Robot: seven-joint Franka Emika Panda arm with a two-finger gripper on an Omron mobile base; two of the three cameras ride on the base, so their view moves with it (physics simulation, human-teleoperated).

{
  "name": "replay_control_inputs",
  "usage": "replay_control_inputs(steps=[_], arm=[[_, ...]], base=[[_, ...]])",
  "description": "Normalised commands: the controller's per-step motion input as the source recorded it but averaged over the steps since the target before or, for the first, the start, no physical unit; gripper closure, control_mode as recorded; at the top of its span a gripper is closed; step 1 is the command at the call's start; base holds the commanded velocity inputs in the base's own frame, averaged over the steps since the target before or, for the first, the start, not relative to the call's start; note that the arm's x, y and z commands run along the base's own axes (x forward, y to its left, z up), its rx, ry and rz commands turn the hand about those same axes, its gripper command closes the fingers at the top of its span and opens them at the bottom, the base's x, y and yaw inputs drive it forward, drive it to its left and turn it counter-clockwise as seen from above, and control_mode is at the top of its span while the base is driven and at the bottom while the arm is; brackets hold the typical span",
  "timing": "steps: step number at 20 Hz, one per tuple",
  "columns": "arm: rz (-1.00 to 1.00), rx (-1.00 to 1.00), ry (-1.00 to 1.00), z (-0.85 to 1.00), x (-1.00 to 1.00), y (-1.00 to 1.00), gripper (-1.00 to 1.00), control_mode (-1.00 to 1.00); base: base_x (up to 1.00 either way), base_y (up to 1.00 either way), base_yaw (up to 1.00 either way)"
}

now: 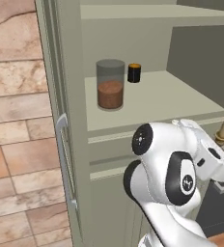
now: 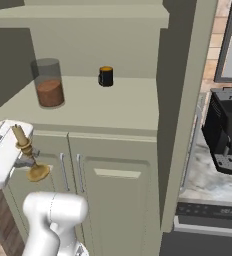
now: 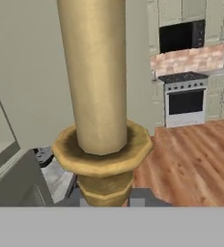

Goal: Pick the jar and candle from the dining table and place them in the open cabinet. Close the cabinet after placing the objects.

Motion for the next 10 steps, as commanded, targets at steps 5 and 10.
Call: replay_control_inputs(steps=[5,10], arm=[[0.25,0.00,0.00,0.22,-0.04,-0.03,1.00,-1.00],[0.22,-0.02,0.05,0.22,0.00,-0.05,1.00,-1.00]], base=[[0.00,0.00,0.00],[0.00,0.00,0.00]])
